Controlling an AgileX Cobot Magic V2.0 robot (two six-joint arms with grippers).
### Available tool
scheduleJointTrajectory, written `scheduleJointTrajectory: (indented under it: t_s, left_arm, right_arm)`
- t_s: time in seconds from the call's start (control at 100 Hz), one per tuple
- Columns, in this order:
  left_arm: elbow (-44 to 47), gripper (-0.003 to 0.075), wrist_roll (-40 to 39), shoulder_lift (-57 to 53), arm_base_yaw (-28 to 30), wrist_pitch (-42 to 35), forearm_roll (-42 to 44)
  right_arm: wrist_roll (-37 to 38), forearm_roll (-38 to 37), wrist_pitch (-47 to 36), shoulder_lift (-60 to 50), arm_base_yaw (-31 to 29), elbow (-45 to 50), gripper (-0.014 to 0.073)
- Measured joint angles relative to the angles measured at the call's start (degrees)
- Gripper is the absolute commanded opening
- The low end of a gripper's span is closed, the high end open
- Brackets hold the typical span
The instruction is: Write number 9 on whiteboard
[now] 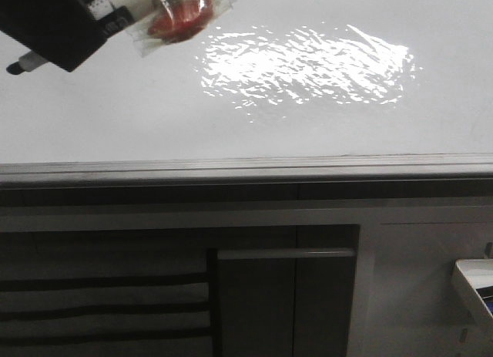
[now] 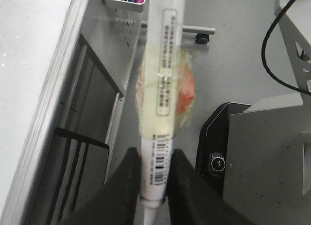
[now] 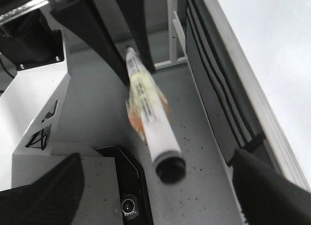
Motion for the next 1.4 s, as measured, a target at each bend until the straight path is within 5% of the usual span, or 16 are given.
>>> scheduleJointTrajectory:
  t_s: [0.49, 0.83, 1.08, 1.22, 1.4]
  left_arm:
    - [0.0, 0.0039, 1.63, 0.0, -0.16, 0.11, 0.1]
    - [0.0, 0.0048, 2.31, 0.0, -0.16, 0.01, 0.77]
    - [-0.42, 0.0337, 2.21, -0.17, -0.16, -0.87, 1.51]
    - [-0.52, 0.0347, -0.1, -2.57, 1.38, -1.24, 2.73]
    - [1.39, 0.0347, -5.81, -9.62, 7.66, -1.99, 4.88]
  right_arm:
    - [-1.58, -0.87, -2.48, 6.83, 5.18, -3.09, 0.0251]
    - [-1.91, -1.19, -1.43, 6.83, 5.41, -3.11, -0.0022]
    - [-1.67, -2.68, -1.58, 6.83, 5.53, -3.11, -0.0049]
    - [4.75, -8.93, -3.97, 4.9, 5.53, -3.11, -0.0049]
    - [24.73, -22.97, -5.5, -0.22, 4.84, -3.11, -0.0049]
